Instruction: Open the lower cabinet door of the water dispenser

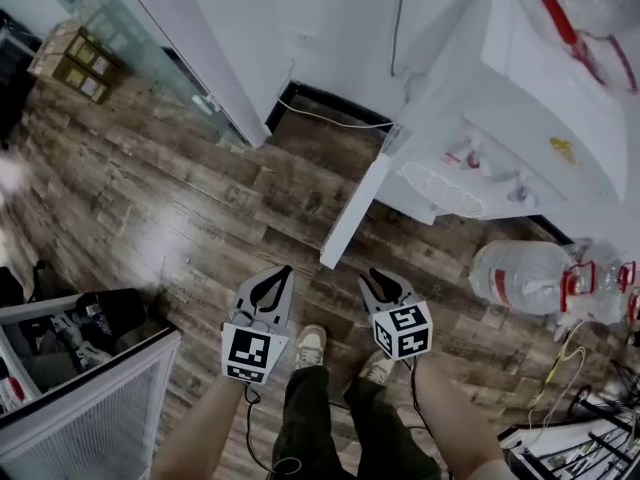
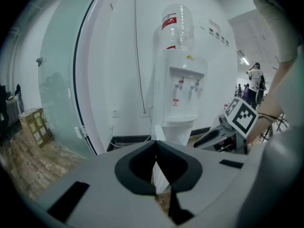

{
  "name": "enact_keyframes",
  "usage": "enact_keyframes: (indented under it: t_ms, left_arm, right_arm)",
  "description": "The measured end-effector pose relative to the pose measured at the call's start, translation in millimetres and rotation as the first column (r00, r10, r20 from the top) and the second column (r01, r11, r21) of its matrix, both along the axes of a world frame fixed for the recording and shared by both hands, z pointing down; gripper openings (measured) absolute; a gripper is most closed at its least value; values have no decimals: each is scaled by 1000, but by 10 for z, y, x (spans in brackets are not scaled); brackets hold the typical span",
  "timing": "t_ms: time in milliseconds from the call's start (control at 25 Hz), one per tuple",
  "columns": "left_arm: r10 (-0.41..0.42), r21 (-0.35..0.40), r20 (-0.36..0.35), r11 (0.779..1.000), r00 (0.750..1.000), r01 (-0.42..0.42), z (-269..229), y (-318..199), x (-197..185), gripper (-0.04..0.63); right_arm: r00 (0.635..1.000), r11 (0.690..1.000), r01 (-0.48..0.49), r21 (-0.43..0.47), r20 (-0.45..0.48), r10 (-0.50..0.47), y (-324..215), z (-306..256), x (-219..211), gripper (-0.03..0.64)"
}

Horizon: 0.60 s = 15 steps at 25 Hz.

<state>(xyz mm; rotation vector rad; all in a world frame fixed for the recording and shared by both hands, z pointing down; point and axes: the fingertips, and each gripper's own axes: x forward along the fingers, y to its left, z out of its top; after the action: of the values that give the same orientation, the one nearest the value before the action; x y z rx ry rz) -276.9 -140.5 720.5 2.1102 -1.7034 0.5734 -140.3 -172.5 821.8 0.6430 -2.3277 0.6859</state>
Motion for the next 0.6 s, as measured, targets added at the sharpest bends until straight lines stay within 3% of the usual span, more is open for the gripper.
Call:
enact_keyframes:
  t_ms: [440, 600]
  left_arm:
    - [71, -7, -22, 997, 997, -71, -848, -22, 513, 6]
    - [103, 2, -23, 995, 994, -103, -1222, -89, 685, 6]
  right_arm:
    - [1000, 998, -11, 64, 5, 11, 84, -1239, 596, 40]
    - [996, 992, -84, 95, 30, 81, 10, -1777, 789, 18]
